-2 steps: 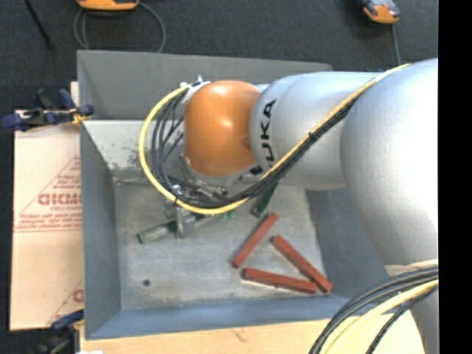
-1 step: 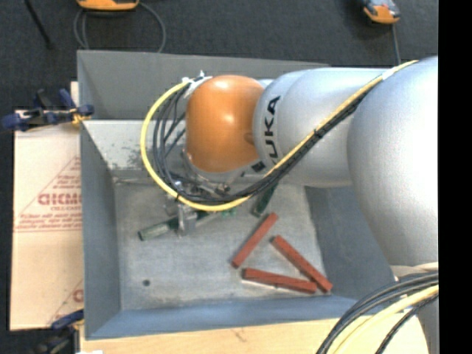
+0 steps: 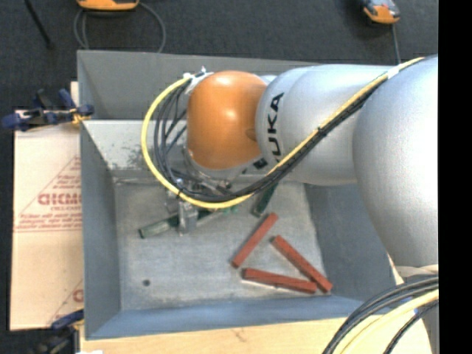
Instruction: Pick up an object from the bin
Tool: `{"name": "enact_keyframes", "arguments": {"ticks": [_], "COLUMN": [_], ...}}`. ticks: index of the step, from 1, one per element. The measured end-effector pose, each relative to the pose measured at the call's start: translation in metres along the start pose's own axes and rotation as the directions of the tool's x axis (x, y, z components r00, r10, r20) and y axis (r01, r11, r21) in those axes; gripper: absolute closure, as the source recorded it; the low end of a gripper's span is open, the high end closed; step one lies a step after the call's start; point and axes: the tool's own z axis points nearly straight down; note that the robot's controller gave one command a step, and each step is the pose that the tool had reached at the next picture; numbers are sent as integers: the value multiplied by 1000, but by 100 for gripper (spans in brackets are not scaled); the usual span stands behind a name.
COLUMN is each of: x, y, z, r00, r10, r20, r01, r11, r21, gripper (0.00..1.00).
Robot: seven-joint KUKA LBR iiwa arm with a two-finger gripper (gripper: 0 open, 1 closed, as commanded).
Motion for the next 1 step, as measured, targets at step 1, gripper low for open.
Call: {"name": "enact_keyframes", "arguments": {"ticks": [1], "x": [0], "y": [0], "z": [-9], "r00": [1000], "r10": [1], "r20": [-1], "r01": [-1], "r11": [1000], "r21": [0], "gripper": [100]}}
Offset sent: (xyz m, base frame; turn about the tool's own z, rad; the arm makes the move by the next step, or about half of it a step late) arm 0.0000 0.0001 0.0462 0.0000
